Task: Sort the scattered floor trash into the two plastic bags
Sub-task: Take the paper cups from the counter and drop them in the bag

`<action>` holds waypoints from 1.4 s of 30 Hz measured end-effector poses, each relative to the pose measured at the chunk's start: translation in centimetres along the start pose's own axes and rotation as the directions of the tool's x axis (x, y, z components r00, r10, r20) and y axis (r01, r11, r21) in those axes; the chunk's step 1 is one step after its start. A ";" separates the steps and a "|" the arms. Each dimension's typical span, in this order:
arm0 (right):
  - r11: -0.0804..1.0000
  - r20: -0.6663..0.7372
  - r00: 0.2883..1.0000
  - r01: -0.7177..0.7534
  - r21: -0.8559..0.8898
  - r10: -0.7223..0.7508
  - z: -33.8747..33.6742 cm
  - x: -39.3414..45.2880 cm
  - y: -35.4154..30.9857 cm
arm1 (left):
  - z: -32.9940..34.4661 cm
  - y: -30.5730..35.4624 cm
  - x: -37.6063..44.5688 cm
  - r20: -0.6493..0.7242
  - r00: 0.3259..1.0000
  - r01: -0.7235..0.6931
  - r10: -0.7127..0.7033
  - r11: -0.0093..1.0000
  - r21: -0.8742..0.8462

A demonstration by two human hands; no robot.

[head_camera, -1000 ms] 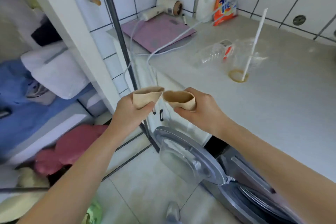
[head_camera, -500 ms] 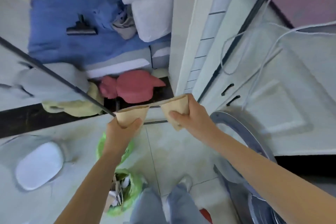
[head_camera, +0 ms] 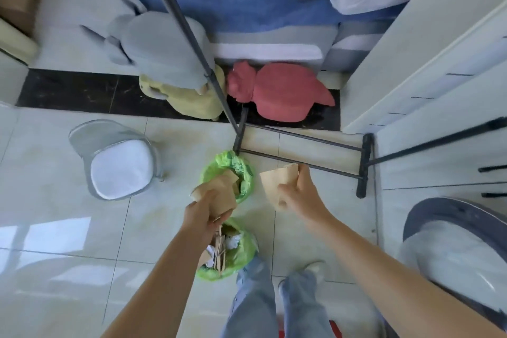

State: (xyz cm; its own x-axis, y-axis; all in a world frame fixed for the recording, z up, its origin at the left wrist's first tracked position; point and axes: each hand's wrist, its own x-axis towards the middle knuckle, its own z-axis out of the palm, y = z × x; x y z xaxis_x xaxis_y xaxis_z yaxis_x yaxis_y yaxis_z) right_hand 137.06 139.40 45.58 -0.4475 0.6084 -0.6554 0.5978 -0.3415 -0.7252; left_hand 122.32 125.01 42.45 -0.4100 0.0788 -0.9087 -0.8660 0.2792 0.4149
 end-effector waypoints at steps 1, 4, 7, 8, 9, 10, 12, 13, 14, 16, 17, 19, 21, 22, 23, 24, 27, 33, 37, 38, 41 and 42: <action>1.000 0.006 1.000 -0.026 -0.012 0.026 1.2 1.2 0.6 | -0.3 -0.1 1.4 -0.019 1.000 0.020 -0.020 1.000 -0.014; 0.994 0.016 0.996 -0.085 -0.074 0.086 4.5 4.3 1.9 | -1.0 -0.3 5.1 -0.065 0.996 0.060 -0.058 0.998 0.030; 0.985 0.002 0.990 -0.140 -0.105 0.141 7.2 7.1 2.3 | -1.8 -0.3 8.5 -0.097 0.991 0.101 -0.094 0.993 0.068; 0.981 -0.003 0.989 -0.148 -0.124 0.149 8.0 8.1 2.2 | -1.9 0.0 9.5 -0.101 0.991 0.097 -0.088 0.991 0.089; 0.978 -0.006 0.988 -0.151 -0.147 0.151 8.7 9.0 2.1 | -2.0 0.2 10.6 -0.104 0.992 0.086 -0.073 0.989 0.122; 0.974 -0.001 0.988 -0.151 -0.167 0.153 9.4 9.8 2.0 | -2.1 0.6 11.6 -0.110 0.992 0.073 -0.057 0.986 0.151; 0.969 0.022 0.985 -0.164 -0.183 0.170 10.8 11.4 1.6 | -1.9 1.3 13.4 -0.122 0.992 0.065 -0.041 0.976 0.206; 0.965 0.031 0.981 -0.185 -0.184 0.193 11.4 12.2 1.5 | -1.7 1.7 14.1 -0.132 0.991 0.067 -0.037 0.970 0.233; 0.958 0.041 0.974 -0.213 -0.193 0.225 12.0 12.9 1.3 | -1.5 2.0 14.8 -0.131 0.991 0.070 -0.036 0.962 0.263; 0.936 0.069 0.958 -0.255 -0.243 0.279 12.9 14.1 1.2 | -1.2 2.5 15.7 -0.107 0.993 0.090 -0.055 0.929 0.358; 0.926 0.082 0.954 -0.258 -0.274 0.290 13.1 14.4 1.2 | -0.9 2.7 15.9 -0.089 0.994 0.094 -0.063 0.907 0.410; 0.915 0.083 0.953 -0.251 -0.315 0.290 13.3 14.8 1.4 | -0.6 2.7 16.2 -0.074 0.996 0.081 -0.052 0.877 0.474; 0.902 0.079 0.954 -0.245 -0.355 0.290 12.9 14.6 1.7 | -0.4 2.6 16.0 -0.087 0.996 0.076 -0.037 0.854 0.515; 0.891 0.077 0.955 -0.238 -0.386 0.288 12.5 14.4 1.9 | -0.4 2.5 15.8 -0.092 0.995 0.077 -0.032 0.840 0.537; 0.882 0.083 0.955 -0.227 -0.412 0.285 12.0 14.1 2.0 | -0.4 2.4 15.5 -0.097 0.995 0.084 -0.036 0.830 0.552; 0.876 0.083 0.954 -0.227 -0.426 0.287 11.4 13.8 2.2 | -0.4 2.3 15.3 -0.102 0.994 0.093 -0.044 0.830 0.549; 0.878 0.041 0.956 -0.251 -0.409 0.292 9.4 12.5 2.3 | -0.2 2.2 13.9 -0.103 0.992 0.114 -0.070 0.839 0.531; 0.932 0.006 0.959 -0.274 -0.238 0.284 4.7 9.4 2.7 | 2.5 1.6 9.5 -0.005 1.000 -0.017 0.024 0.817 0.576; 0.975 -0.050 0.977 -0.210 -0.074 0.207 0.1 6.1 2.3 | 6.6 1.1 4.5 0.173 0.972 -0.232 0.160 0.783 0.577; 0.982 -0.069 0.981 -0.185 -0.028 0.183 -1.3 5.0 2.1 | 7.9 1.0 3.0 0.209 0.960 -0.275 0.188 0.781 0.560; 0.993 -0.157 0.981 -0.107 0.057 0.115 -5.6 1.5 1.5 | 11.8 0.3 -2.1 0.304 0.919 -0.384 0.250 0.743 0.548; 0.994 -0.191 0.977 -0.081 0.070 0.093 -7.1 0.2 1.4 | 13.1 0.0 -3.9 0.334 0.905 -0.414 0.265 0.731 0.542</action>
State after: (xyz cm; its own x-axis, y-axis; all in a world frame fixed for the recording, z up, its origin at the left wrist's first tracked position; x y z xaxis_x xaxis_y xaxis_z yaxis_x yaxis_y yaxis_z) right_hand 142.52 144.10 45.89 -0.2547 0.6993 -0.6679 0.5839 -0.4393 -0.6826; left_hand 127.64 137.22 45.42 -0.5045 0.4649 -0.7276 -0.3078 0.6905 0.6546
